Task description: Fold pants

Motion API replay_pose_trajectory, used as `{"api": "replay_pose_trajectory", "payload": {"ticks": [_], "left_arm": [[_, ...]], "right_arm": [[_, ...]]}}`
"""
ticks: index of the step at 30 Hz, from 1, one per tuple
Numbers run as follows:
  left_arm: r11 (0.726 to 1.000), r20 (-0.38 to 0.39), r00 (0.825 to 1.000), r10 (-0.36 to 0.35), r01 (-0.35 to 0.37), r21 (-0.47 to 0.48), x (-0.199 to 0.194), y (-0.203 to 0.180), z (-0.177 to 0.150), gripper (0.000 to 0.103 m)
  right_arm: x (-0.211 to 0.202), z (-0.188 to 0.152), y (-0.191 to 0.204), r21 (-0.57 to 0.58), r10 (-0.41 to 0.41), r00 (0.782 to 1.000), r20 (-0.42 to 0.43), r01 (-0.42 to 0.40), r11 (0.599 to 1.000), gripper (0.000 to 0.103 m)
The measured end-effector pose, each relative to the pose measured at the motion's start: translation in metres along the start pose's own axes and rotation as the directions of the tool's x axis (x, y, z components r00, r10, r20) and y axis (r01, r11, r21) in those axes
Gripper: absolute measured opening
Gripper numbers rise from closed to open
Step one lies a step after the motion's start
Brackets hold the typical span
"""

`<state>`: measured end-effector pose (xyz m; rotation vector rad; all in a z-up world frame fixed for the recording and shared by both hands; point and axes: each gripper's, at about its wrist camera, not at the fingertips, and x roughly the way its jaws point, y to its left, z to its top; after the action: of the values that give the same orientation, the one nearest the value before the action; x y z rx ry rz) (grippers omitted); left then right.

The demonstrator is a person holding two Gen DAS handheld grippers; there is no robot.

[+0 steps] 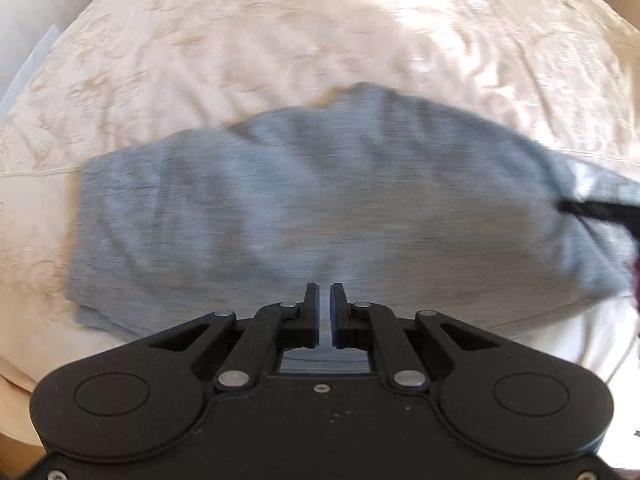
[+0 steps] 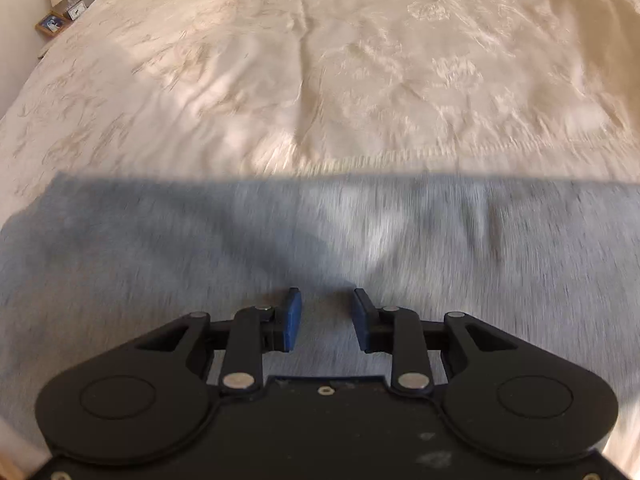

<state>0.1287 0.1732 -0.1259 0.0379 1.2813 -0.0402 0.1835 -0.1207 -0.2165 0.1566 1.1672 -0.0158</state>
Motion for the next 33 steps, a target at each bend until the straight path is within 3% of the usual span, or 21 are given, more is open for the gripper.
{"api": "replay_pose_trajectory", "payload": {"ticks": [4,9,13,16,19,21,28,33], "left_arm": [[1.000,0.018,1.000,-0.006,0.006,0.018,-0.005,-0.045,0.004,0.014],[0.999,0.031,0.999,-0.029,0.027,0.045,0.002,-0.096,0.015,0.014],[0.996,0.034,0.999,-0.040,0.037,0.083,0.009,-0.136,0.021,0.014],[0.992,0.034,0.998,-0.049,0.044,0.118,0.015,-0.165,0.023,0.014],[0.987,0.025,0.998,-0.055,0.051,0.152,0.022,-0.193,0.024,0.014],[0.982,0.021,0.998,-0.060,0.055,0.181,0.025,-0.210,0.025,0.014],[0.969,0.017,0.999,-0.049,0.044,0.241,0.023,-0.249,0.024,0.014],[0.979,0.006,1.000,-0.027,0.025,0.202,0.023,-0.252,0.025,0.014]], "right_arm": [[0.011,0.032,-0.004,-0.048,0.035,0.998,0.044,-0.033,0.998,0.030],[-0.021,0.024,-0.038,-0.047,0.063,0.993,0.098,-0.059,0.997,0.030],[-0.042,-0.006,-0.100,0.010,-0.015,0.997,0.077,0.014,1.000,0.030],[-0.051,-0.035,-0.162,0.108,-0.080,0.997,-0.005,0.080,0.991,0.030],[-0.068,-0.056,-0.214,0.193,-0.083,0.997,-0.010,0.083,0.978,0.025],[-0.086,-0.060,-0.241,0.252,-0.063,0.998,0.022,0.055,0.966,0.029],[-0.134,-0.037,-0.317,0.397,-0.126,0.974,0.189,0.041,0.917,0.032],[-0.110,-0.008,-0.354,0.330,-0.057,0.991,0.120,0.015,0.944,0.036]]}}
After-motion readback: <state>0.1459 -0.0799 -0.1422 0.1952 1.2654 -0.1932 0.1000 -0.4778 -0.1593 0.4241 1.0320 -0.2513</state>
